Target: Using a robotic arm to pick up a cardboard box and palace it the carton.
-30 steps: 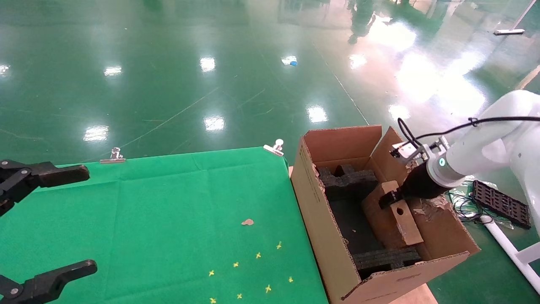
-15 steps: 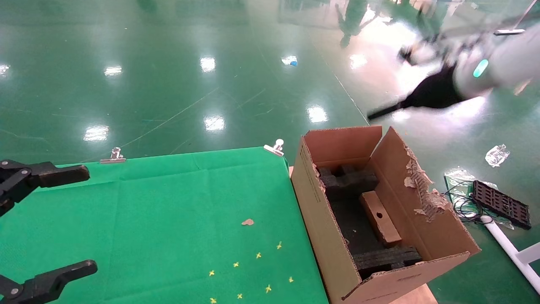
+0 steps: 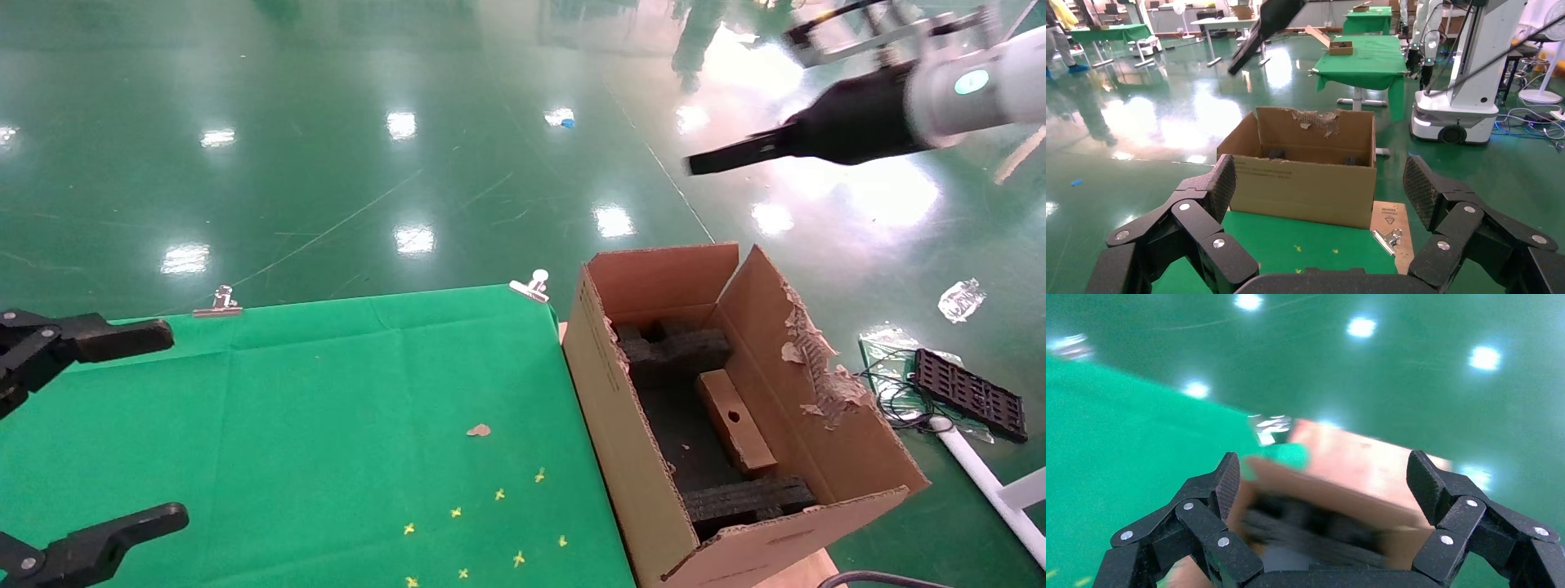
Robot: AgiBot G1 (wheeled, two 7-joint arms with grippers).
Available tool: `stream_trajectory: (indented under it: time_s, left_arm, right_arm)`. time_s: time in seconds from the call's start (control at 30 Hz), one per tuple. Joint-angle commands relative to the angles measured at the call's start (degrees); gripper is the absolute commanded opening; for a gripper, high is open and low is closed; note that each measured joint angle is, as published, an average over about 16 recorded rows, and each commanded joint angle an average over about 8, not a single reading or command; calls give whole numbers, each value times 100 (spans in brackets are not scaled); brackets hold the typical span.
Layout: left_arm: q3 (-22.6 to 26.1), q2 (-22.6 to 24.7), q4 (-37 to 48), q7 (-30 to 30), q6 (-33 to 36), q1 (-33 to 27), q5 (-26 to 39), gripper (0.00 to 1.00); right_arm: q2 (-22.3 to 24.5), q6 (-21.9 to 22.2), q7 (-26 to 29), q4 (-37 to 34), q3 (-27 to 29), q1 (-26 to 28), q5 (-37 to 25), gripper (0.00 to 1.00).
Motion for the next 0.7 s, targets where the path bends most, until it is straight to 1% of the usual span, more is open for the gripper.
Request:
stream_trajectory:
  time_s: [0.03, 0.7]
  left_arm:
    - [1, 0, 1, 1, 0, -1, 0, 100]
    - [7, -2, 3, 4, -1, -3, -4, 100]
  right_arm:
    - [33, -40, -57, 140, 153, -126, 63, 100]
    - [463, -659, -932, 2304, 2518, -2324, 981, 100]
